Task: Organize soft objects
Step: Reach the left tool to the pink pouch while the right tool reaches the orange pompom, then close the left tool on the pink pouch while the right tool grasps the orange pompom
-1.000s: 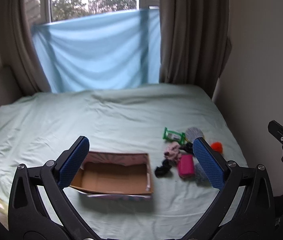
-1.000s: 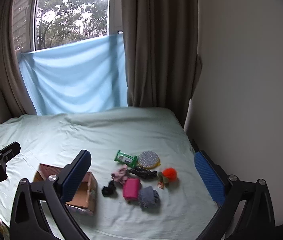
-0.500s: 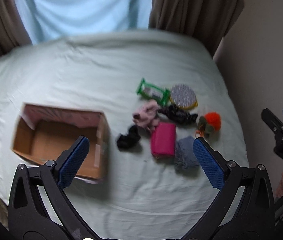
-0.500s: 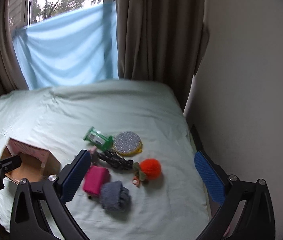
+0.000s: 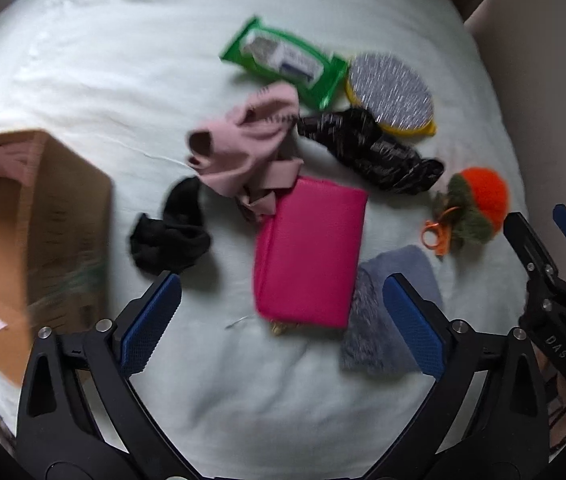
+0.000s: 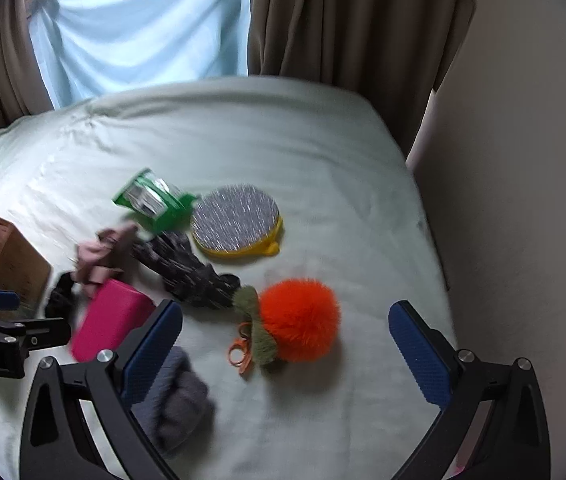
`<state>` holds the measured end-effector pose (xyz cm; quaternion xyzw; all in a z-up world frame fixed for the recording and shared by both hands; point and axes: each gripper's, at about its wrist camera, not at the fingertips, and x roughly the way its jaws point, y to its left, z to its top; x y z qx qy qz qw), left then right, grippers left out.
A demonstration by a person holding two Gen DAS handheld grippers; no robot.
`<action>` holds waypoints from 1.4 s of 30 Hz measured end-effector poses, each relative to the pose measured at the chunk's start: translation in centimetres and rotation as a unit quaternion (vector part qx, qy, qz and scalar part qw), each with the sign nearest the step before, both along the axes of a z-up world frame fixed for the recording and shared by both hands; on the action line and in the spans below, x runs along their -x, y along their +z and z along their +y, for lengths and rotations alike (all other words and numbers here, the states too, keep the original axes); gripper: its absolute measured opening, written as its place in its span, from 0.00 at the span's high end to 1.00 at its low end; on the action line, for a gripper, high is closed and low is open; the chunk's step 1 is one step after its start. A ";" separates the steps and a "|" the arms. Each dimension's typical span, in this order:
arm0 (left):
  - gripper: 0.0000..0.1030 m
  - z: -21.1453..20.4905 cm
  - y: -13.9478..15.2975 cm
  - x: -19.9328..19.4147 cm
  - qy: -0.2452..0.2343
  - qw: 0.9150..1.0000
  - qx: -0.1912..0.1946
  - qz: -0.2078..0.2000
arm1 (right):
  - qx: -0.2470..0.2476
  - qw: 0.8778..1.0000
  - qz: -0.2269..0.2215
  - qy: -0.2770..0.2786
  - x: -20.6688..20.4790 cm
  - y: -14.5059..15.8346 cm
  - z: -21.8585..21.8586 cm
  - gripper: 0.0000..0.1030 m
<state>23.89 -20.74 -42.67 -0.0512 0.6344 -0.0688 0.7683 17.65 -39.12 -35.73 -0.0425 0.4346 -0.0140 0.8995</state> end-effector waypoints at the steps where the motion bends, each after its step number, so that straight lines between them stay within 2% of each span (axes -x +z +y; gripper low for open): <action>1: 0.05 -0.3 -0.8 -0.2 0.000 1.000 -0.001 0.008 | -0.001 1.000 0.005 0.001 -0.3 -0.8 -0.2 0.00; 9: 0.08 -1.8 -4.7 -1.7 0.010 0.999 -0.001 0.035 | -0.010 0.999 0.027 0.015 -2.6 -6.0 -1.4 0.00; 14: 0.23 -2.1 -6.3 -2.2 0.026 0.998 0.009 0.050 | -0.010 0.999 0.026 0.033 -3.8 -7.7 -1.9 0.07; 15: 0.25 -2.4 -6.4 -2.2 0.022 0.999 0.004 0.049 | -0.009 0.999 0.026 0.035 -3.9 -7.9 -1.9 0.10; 17: 0.35 -3.1 -6.4 -2.1 0.013 0.999 -0.003 0.044 | -0.027 0.998 0.035 0.042 -4.2 -8.5 -2.3 0.29; 20: 0.43 -3.3 -6.1 -1.9 0.011 0.999 -0.007 0.039 | -0.056 0.996 0.050 0.049 -4.5 -9.3 -2.5 0.49; 23: 0.49 -3.0 -5.7 -1.8 0.012 0.999 -0.002 0.036 | -0.061 0.996 0.042 0.047 -4.2 -9.1 -2.6 0.59; 28: 0.54 -3.0 -4.7 -1.7 -0.006 0.999 -0.013 0.031 | -0.070 0.996 0.037 0.038 -3.9 -8.3 -2.7 0.62; 32: 0.55 -3.1 -2.7 -1.2 -0.017 0.999 -0.012 0.024 | -0.071 0.996 0.029 0.036 -3.3 -6.8 -2.5 0.62; 35: 0.55 -2.3 0.6 -1.1 -0.021 1.000 -0.007 0.018 | -0.072 0.997 0.021 0.030 -2.5 -5.0 -2.5 0.62; 42: 0.55 -0.4 8.4 1.6 -0.024 0.999 0.012 -0.023 | -0.074 0.997 -0.005 0.014 0.0 2.1 -1.7 0.62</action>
